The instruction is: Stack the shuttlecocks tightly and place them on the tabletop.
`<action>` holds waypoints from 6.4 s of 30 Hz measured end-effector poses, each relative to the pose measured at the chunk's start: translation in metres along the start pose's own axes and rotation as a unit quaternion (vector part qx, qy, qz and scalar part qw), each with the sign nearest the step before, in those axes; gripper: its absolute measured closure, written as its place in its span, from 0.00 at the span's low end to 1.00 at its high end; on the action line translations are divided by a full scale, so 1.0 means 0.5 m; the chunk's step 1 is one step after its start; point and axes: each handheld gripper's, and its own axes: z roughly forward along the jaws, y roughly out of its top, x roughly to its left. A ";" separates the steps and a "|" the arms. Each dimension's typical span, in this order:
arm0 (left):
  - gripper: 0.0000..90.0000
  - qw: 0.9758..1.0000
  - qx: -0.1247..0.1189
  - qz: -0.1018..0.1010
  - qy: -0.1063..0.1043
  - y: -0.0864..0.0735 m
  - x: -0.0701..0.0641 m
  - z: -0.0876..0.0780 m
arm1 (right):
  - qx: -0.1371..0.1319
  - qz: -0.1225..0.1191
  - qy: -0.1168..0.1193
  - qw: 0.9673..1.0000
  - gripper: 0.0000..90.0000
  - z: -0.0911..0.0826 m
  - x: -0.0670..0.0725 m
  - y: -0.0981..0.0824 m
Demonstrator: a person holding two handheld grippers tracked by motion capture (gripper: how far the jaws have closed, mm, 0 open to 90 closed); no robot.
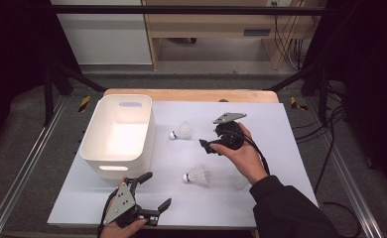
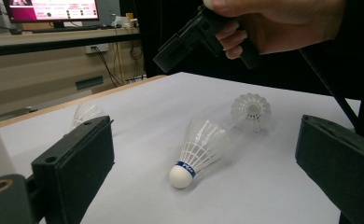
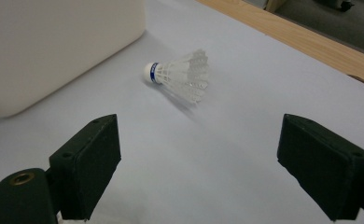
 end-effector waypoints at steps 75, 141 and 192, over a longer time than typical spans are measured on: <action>0.05 1.000 -0.014 0.001 -0.004 -0.001 0.010 -0.002 | 0.048 -0.005 0.026 0.998 0.54 0.206 0.012 0.014; 0.06 1.000 0.004 -0.008 0.004 -0.008 0.013 0.004 | 0.047 0.010 0.111 0.993 1.00 -0.072 -0.003 -0.152; 0.07 0.999 0.033 -0.016 -0.002 -0.013 0.009 0.015 | 0.057 0.001 0.216 0.975 0.94 0.009 0.069 -0.172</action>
